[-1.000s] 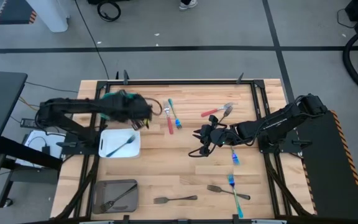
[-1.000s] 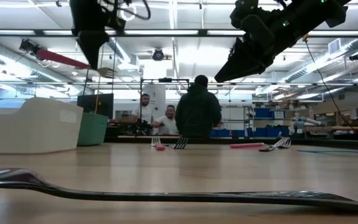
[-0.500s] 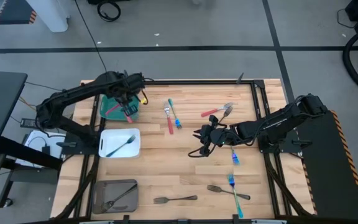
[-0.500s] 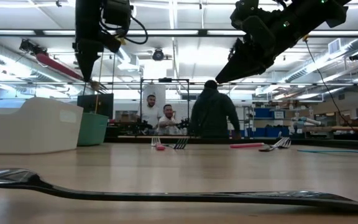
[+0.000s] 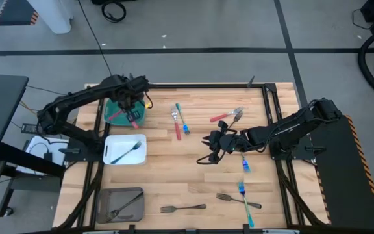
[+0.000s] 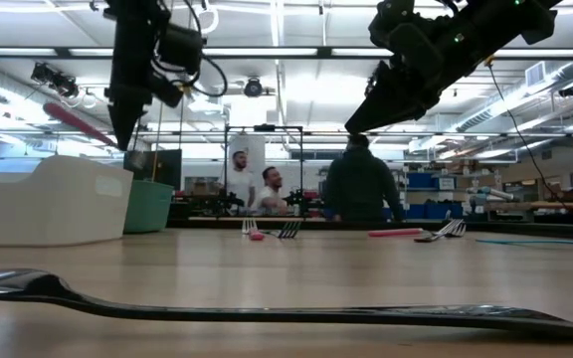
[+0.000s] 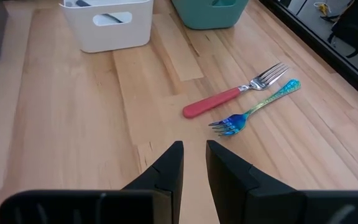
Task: Sort silverware by color (type)
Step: Put the pink fork into the green bin
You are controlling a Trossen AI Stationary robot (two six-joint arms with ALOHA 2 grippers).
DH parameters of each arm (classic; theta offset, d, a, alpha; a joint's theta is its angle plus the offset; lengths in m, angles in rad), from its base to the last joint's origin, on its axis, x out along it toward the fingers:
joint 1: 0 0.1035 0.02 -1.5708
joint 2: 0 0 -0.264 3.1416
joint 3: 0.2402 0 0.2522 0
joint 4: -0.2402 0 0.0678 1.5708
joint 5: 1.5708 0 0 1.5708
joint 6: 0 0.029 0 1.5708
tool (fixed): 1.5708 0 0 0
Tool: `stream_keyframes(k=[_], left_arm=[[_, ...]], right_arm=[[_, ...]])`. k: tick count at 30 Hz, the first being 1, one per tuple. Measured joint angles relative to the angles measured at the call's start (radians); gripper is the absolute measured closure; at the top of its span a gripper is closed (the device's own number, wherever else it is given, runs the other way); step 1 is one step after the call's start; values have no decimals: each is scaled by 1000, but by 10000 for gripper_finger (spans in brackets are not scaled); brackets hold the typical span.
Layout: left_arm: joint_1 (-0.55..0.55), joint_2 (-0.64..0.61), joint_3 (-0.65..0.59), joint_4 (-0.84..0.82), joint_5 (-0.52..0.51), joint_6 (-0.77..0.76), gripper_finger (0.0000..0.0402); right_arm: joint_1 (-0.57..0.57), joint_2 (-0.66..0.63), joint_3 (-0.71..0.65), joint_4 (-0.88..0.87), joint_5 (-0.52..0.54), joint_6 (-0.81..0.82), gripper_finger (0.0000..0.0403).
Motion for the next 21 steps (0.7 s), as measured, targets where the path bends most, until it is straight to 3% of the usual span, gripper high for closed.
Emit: stream_keyframes(k=[12,21], left_arm=[[60,0,-208,180,-1,80,396],[92,0,-242,264,-26,85,375]], right_arm=[[0,0,0,1,-6,0,325],[0,0,0,7,2,0,325]])
